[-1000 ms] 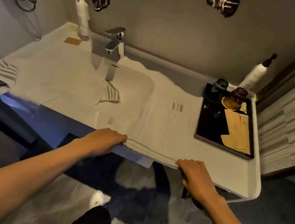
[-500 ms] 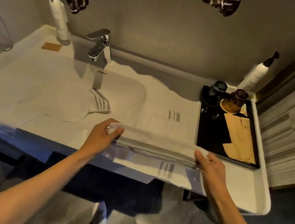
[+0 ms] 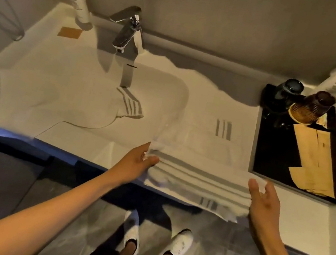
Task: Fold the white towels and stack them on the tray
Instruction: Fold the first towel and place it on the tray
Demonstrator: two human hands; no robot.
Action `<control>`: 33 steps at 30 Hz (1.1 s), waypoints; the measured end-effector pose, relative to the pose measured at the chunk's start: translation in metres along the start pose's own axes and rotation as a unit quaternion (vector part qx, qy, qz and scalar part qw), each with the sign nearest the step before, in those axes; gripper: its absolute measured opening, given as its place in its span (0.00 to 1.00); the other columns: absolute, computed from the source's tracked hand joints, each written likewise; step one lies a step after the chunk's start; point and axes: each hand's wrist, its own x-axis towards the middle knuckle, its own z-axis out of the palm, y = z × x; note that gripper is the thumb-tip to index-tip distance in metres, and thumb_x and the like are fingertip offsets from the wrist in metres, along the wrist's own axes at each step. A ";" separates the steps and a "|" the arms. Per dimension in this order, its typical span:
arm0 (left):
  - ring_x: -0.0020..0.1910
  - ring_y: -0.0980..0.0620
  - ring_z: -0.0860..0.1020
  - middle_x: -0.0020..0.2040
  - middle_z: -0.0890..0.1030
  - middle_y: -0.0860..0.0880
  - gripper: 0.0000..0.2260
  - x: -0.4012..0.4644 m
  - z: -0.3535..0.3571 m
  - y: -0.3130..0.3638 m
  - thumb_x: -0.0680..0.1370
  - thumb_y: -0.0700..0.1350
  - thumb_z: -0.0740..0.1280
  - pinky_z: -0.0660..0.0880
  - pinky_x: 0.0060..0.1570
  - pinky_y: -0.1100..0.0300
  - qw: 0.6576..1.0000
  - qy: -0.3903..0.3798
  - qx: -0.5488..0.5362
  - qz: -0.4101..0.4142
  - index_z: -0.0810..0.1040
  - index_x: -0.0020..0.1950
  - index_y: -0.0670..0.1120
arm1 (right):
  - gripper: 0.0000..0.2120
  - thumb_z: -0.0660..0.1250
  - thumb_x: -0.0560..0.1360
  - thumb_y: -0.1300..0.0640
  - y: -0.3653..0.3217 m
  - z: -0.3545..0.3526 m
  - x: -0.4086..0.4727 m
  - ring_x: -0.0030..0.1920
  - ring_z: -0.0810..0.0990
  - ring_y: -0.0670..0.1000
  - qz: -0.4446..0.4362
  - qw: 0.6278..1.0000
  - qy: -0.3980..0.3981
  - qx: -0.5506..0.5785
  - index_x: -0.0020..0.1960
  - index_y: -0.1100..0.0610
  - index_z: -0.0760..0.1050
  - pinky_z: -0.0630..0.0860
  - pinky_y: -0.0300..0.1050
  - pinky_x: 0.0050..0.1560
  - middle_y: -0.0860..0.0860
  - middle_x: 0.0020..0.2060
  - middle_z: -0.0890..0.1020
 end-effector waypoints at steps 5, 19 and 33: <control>0.51 0.62 0.82 0.51 0.85 0.60 0.10 -0.010 0.009 -0.016 0.81 0.43 0.67 0.76 0.51 0.66 0.998 -0.006 0.053 -0.014 0.81 0.60 0.52 | 0.06 0.69 0.77 0.57 0.001 -0.009 -0.001 0.38 0.80 0.38 0.003 1.000 -0.001 -0.021 0.44 0.48 0.75 0.73 0.41 0.44 0.42 0.41 0.81; 0.41 0.45 0.83 0.38 0.85 0.47 0.07 0.074 0.007 -0.003 0.78 0.50 0.70 0.72 0.40 0.57 0.977 0.182 0.097 -0.048 0.83 0.43 0.49 | 0.05 0.66 0.79 0.56 0.004 0.020 0.080 0.40 0.79 0.48 -0.071 0.983 0.058 -0.157 0.50 0.58 0.77 0.68 0.32 0.33 0.52 0.38 0.80; 0.80 0.47 0.53 0.81 0.55 0.48 0.26 0.076 0.079 -0.036 0.85 0.55 0.47 0.44 0.77 0.51 0.815 -0.017 0.541 0.207 0.53 0.81 0.47 | 0.26 0.49 0.83 0.46 0.041 0.084 0.056 0.79 0.53 0.54 -0.252 0.793 -0.096 -0.547 0.79 0.53 0.58 0.51 0.59 0.78 0.52 0.79 0.59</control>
